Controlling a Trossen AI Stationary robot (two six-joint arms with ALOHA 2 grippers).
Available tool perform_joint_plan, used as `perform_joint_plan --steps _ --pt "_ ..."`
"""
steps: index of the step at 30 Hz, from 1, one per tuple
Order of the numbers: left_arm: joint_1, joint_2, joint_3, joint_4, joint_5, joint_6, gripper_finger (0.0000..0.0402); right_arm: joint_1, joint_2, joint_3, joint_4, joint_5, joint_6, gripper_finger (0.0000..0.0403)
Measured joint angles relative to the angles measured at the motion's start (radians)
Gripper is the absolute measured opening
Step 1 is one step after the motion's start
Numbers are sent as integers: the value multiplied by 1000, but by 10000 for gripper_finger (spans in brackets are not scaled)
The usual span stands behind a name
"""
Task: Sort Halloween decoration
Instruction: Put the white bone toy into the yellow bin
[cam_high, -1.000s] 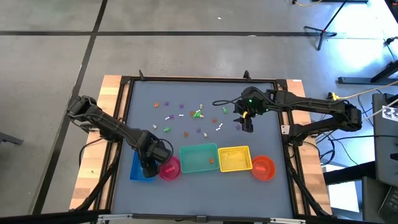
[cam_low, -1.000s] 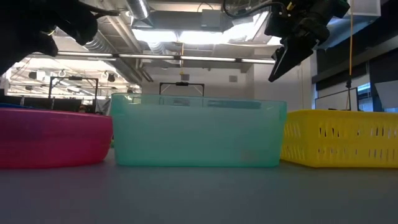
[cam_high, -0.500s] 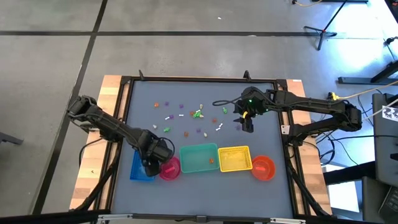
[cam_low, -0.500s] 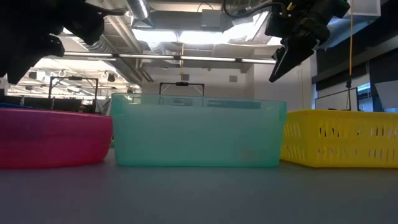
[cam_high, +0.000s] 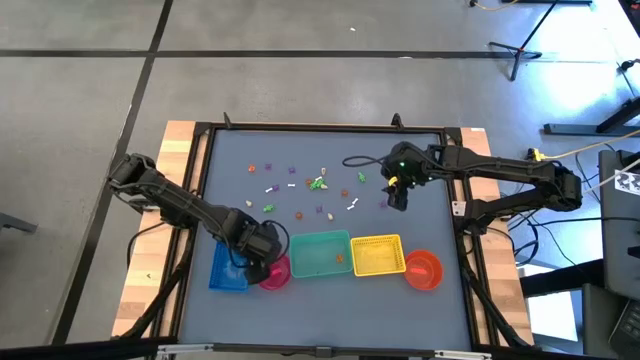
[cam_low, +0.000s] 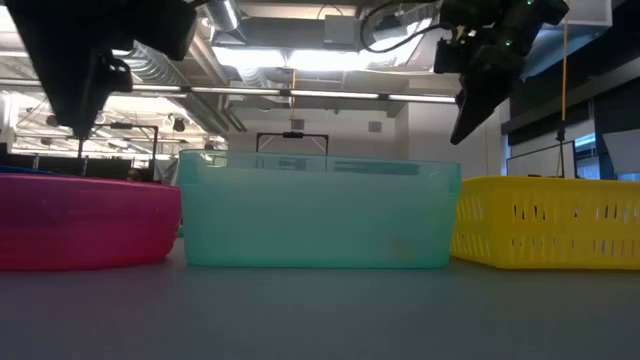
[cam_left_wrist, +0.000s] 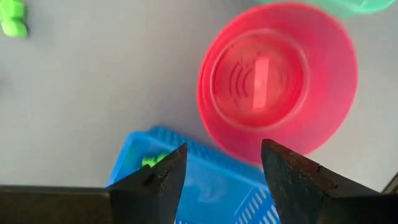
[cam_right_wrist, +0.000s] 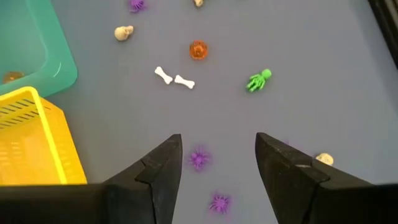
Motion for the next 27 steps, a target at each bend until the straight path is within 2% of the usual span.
perform_joint_plan --steps 5,12,27 --pt "3 0 0 40 -57 25 190 0 0 0 -8 0 13 200" --pt "45 0 0 93 -108 30 190 0 29 0 49 0 -95 200" --pt "103 0 -1 170 -143 135 190 0 300 0 268 -122 -438 200"
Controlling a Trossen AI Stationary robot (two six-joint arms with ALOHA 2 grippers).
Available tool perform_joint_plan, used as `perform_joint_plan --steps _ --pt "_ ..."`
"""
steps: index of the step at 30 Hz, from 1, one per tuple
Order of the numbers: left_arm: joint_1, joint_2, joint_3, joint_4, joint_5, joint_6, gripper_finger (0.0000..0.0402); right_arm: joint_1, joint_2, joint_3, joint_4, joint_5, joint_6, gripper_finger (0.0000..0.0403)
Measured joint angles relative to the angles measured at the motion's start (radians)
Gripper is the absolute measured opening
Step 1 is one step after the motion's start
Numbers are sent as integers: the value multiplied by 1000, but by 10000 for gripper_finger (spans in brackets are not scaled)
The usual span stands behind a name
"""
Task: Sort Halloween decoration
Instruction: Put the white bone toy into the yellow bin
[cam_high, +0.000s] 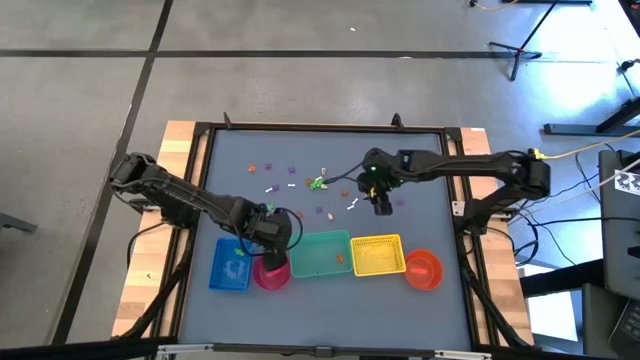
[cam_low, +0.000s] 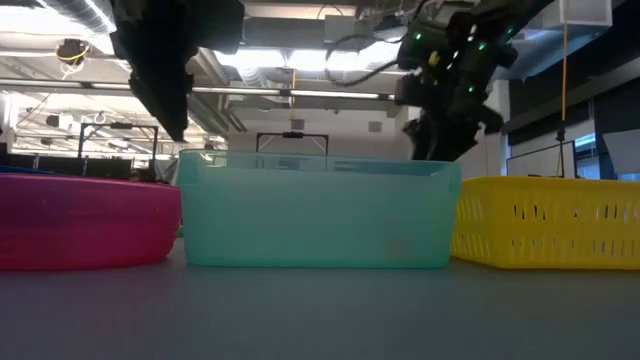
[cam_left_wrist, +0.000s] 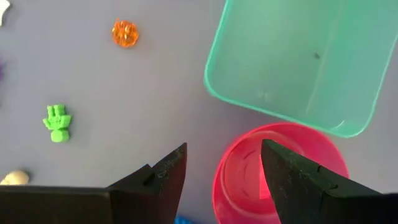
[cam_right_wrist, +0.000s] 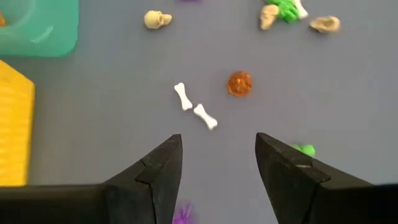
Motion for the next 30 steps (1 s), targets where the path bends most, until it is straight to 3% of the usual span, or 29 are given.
perform_joint_plan --steps 10,30 --pt "-2 0 0 8 -1 -1 190 0 149 0 83 -2 -150 200" --pt "-2 0 0 13 -3 -1 190 -1 270 3 135 -11 -171 200"
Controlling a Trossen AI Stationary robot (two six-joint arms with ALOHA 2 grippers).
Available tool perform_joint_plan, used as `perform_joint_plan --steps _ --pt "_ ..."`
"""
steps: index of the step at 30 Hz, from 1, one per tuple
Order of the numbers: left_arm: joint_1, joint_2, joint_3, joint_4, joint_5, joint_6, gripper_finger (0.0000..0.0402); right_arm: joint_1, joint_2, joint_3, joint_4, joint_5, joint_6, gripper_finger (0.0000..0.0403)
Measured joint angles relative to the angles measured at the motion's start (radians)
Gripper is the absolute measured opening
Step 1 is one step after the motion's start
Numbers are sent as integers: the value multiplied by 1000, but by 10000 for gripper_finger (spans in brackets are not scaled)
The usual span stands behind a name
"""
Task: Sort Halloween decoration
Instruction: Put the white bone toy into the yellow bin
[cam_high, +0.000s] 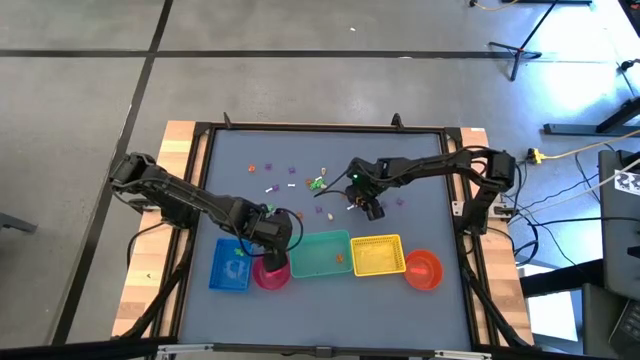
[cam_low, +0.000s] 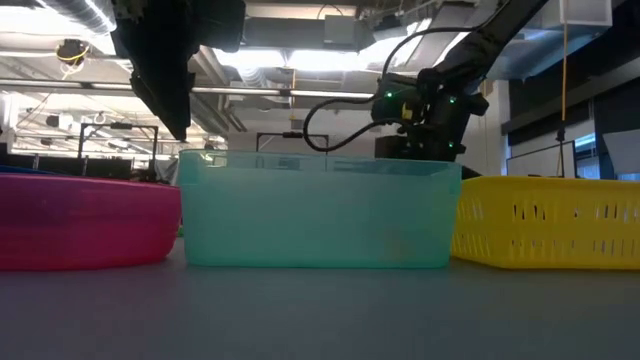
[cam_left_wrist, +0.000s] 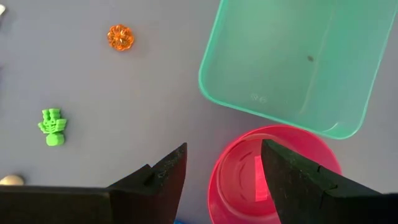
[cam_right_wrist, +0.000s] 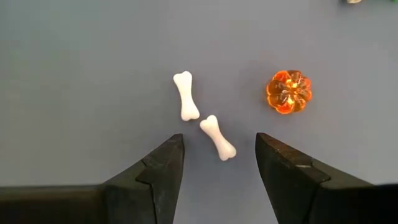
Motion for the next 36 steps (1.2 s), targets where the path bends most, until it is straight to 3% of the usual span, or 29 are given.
perform_joint_plan --steps 6,20,36 --pt "0 0 0 3 0 0 190 0 1 0 -12 1 0 188" --pt "0 0 0 19 0 -1 190 1 2 -2 -22 -17 9 79" --pt "0 0 0 19 -13 0 190 1 3 -3 -22 -18 23 37"
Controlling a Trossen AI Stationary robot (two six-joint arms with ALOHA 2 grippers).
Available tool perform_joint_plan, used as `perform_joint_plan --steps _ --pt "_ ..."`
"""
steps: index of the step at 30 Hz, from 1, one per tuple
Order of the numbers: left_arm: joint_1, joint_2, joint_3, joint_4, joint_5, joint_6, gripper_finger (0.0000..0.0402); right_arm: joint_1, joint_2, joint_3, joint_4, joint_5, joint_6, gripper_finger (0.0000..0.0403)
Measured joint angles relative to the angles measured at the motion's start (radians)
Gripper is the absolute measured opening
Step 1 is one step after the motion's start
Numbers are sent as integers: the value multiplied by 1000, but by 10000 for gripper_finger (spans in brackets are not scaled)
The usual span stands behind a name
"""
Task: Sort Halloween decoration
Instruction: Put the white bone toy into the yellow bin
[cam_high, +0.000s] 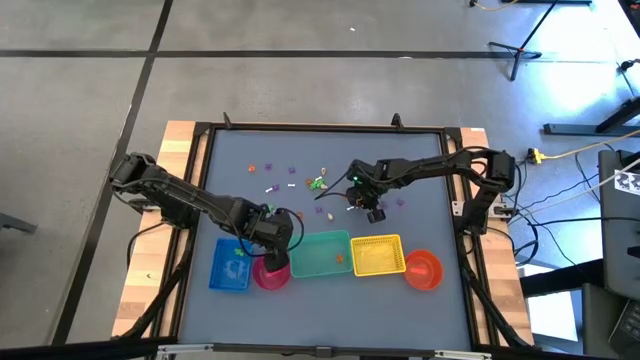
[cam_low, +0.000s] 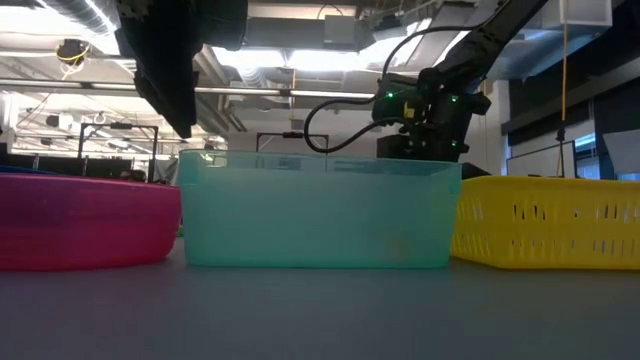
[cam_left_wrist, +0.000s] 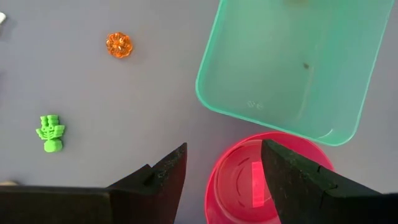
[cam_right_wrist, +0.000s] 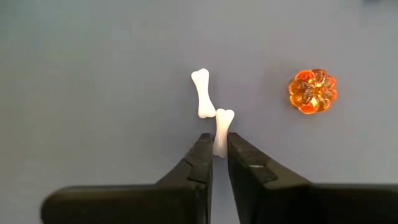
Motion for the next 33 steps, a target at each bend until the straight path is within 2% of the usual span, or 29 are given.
perform_joint_plan --steps 16,27,33 --pt "0 0 0 0 -12 0 190 0 -10 3 -19 0 0 28" --pt "0 0 0 24 -19 1 190 0 -27 98 -225 15 0 28" --pt "0 0 0 48 -84 1 190 34 -27 220 -432 13 0 28"
